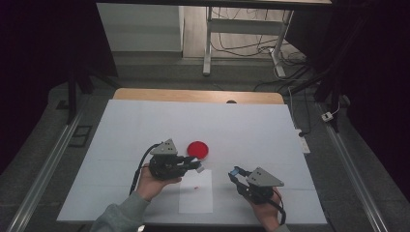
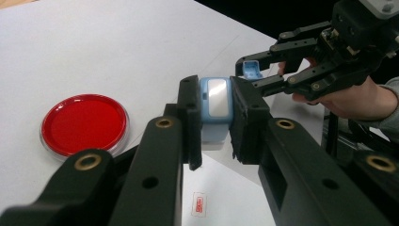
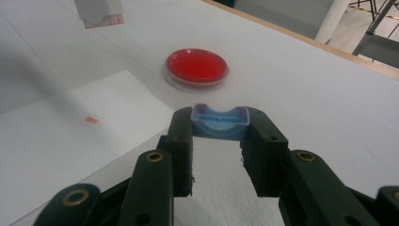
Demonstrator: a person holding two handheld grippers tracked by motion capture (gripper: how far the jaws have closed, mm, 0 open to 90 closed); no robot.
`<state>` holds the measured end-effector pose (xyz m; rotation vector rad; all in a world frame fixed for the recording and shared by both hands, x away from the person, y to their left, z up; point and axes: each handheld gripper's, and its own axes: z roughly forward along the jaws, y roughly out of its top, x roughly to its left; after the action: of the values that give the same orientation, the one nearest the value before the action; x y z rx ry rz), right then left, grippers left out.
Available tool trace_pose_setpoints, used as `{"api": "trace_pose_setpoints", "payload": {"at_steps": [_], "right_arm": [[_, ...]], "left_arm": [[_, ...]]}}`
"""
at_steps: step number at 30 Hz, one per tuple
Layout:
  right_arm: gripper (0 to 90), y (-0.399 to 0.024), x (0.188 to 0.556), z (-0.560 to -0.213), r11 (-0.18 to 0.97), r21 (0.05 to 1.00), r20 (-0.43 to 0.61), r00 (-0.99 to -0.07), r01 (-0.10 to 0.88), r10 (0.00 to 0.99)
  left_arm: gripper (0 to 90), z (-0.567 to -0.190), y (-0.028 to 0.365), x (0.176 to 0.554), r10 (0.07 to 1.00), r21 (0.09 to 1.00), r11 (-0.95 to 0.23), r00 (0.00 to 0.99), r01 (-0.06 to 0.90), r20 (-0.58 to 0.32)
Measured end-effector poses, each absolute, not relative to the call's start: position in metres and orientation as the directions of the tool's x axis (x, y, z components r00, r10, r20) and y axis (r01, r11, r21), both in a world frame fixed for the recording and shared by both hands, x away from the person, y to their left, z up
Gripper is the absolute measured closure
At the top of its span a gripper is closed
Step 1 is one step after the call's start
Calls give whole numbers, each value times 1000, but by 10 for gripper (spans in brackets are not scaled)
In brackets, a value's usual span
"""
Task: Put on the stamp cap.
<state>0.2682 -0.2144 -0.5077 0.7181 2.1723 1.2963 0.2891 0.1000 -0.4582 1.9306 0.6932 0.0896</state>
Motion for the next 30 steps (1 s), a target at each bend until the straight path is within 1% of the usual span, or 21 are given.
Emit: {"api": "trace_pose_setpoints", "payload": {"at_steps": [15, 30], "right_arm": [[648, -193, 269, -514, 427, 886, -154, -757, 178, 635], [647, -177, 271, -517, 431, 886, -161, -760, 169, 630]], "left_arm": [[755, -457, 100, 289, 497, 857, -286, 831, 428, -249], [754, -457, 98, 289, 497, 859, -280, 831, 427, -251]]}}
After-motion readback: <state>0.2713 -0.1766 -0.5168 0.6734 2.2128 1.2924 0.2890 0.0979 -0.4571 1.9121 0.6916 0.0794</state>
